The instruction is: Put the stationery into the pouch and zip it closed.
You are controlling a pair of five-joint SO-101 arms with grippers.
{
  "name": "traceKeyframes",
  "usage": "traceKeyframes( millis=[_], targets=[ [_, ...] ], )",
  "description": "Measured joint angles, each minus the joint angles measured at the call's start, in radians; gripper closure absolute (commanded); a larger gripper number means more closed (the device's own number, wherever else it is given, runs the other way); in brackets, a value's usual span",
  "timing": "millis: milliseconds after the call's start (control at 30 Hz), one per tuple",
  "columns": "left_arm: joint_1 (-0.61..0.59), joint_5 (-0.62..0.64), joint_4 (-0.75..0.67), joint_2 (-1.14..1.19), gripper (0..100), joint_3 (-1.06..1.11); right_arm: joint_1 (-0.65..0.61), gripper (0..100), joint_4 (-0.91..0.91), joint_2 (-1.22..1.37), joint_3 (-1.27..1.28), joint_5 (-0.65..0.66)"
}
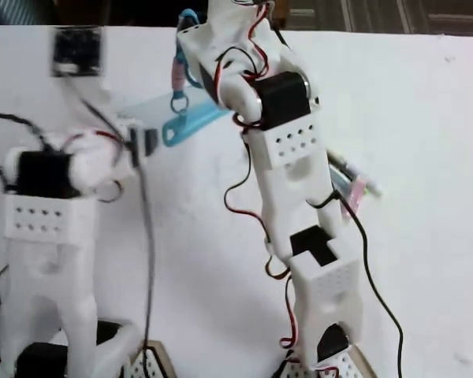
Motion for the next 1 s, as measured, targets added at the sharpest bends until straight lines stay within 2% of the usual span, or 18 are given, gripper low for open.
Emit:
traceKeyframes(
  millis=[100, 233, 367, 500, 1000],
  targets=[
    [0.068, 0.0, -0.015, -0.023, 76, 0.049, 0.0, 98.1, 0.0, 0.0, 0.0, 0.0],
    [0.086, 0.0, -0.094, -0.055, 76, 0.109, 0.0, 98.1, 0.0, 0.0, 0.0, 0.0],
    [0.038, 0.0, -0.204, -0.057, 76, 0.193, 0.0, 98.1, 0.0, 0.0, 0.0, 0.0],
    [-0.028, 0.0, -0.255, -0.057, 76, 0.244, 0.0, 98.1, 0.0, 0.0, 0.0, 0.0],
    [-0.038, 0.002, -0.408, -0.057, 76, 0.373, 0.0, 98.1, 0.0, 0.0, 0.0, 0.0]
  ],
)
